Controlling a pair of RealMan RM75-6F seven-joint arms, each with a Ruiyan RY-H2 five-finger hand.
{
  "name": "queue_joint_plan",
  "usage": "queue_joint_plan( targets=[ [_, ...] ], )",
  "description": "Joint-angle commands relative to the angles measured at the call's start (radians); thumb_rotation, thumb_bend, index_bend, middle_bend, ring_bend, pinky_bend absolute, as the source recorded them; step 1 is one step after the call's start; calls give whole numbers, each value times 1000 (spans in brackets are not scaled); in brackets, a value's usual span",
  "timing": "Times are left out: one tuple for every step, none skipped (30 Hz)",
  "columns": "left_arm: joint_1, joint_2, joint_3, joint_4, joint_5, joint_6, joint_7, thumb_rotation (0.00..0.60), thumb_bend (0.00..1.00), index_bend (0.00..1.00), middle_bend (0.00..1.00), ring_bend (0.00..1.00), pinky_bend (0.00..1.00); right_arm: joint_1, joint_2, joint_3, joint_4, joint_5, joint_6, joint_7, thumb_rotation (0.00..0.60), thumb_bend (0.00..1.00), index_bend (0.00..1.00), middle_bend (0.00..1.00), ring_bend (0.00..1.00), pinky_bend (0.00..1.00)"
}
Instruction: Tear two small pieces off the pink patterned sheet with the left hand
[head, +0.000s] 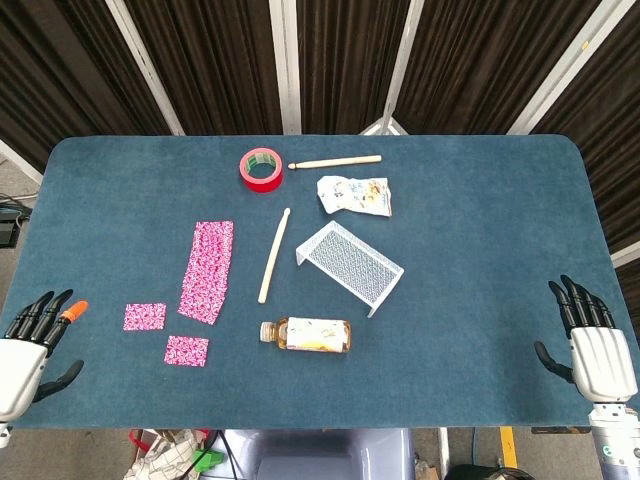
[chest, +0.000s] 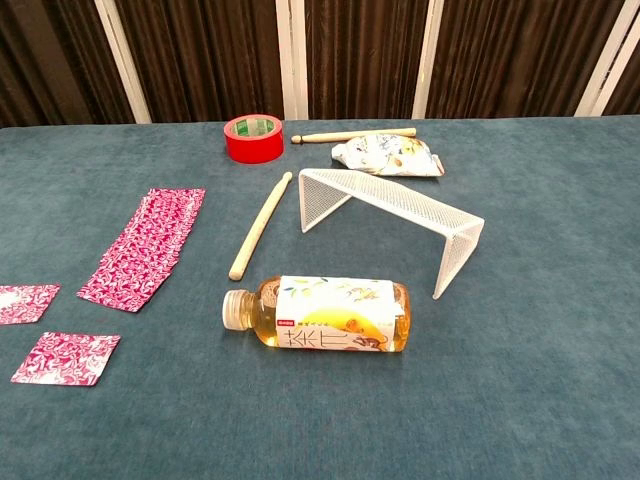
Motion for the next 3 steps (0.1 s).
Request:
queue_joint_plan(
  targets=[
    [13,6,-8,-12,1,-1,26,600,366,162,28,0,125,-3,2,2,-5,0,7,2,600,320,39,44,88,144],
    [15,6,-10,-13,2,-2,28,600,366,162,30,0,125,-3,3,2,-6,0,8,1,600,320,39,43,88,144],
    [16,6,-11,-14,3,-4,27,600,366,162,31,0,125,-3,4,1,-7,0,7,0,600,320,39,44,88,144]
  ],
)
